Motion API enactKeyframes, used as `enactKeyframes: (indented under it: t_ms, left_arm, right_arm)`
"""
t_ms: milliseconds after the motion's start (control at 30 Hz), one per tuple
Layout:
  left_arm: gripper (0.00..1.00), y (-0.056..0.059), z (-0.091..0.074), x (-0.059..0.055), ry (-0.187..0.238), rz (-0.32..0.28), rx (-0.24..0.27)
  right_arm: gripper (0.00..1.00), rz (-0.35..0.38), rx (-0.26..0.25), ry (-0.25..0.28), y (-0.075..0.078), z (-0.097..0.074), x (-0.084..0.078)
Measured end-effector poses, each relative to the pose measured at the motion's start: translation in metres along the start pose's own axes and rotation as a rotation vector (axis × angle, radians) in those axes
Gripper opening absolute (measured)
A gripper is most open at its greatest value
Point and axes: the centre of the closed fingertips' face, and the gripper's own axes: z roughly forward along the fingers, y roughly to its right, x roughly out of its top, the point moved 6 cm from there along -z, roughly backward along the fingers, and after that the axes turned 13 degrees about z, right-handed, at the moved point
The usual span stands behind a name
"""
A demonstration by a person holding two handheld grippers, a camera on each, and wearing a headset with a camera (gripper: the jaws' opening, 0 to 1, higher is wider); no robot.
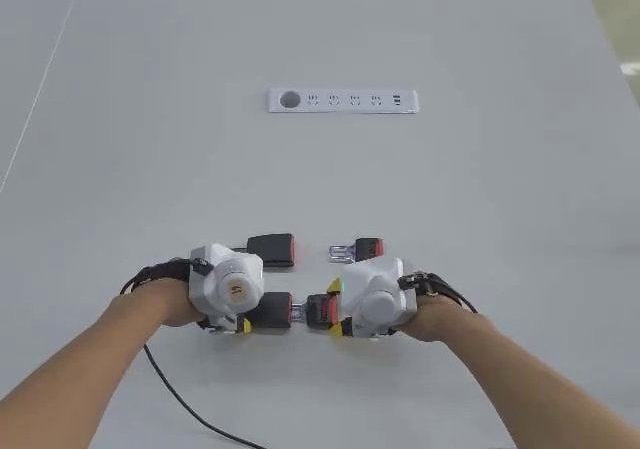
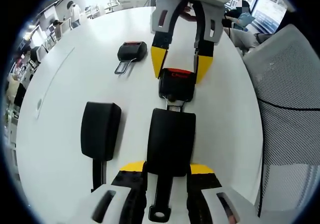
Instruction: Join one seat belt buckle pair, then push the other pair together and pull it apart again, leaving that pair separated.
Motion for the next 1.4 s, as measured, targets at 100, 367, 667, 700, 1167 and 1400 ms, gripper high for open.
enactKeyframes:
  t_ms: [100,367,667,700,1167,1400]
  left_arm:
    - [0.3,0.001,-0.001,0.0,0.008,0.009,0.008]
    - [0.3,0.001,-0.002,0.0,0.028,-0.001,0.026]
    - [0.3,0.003,-0.001,-0.002,0.053,-0.019,0.038]
    - [0.3,0.003,-0.001,-0.002,0.055,-0.02,0.039]
    - [0.29,0.002,-0.002,-0.001,0.059,-0.022,0.045]
    - [0.29,0.003,-0.002,0.0,0.047,-0.015,0.041]
  right_arm:
    - [0.29,-0.021,-0.008,0.002,-0.001,0.0,0.0]
    - [0.28,0.005,-0.025,0.036,0.0,0.005,-0.001]
    - [0.28,0.024,-0.027,0.046,-0.001,0.007,0.001]
    - [0.28,0.023,-0.026,0.047,-0.001,0.007,0.002]
    - [0.27,0.04,-0.033,0.057,-0.006,0.01,0.016]
    - [0.27,0.048,-0.042,0.032,-0.006,0.006,0.01]
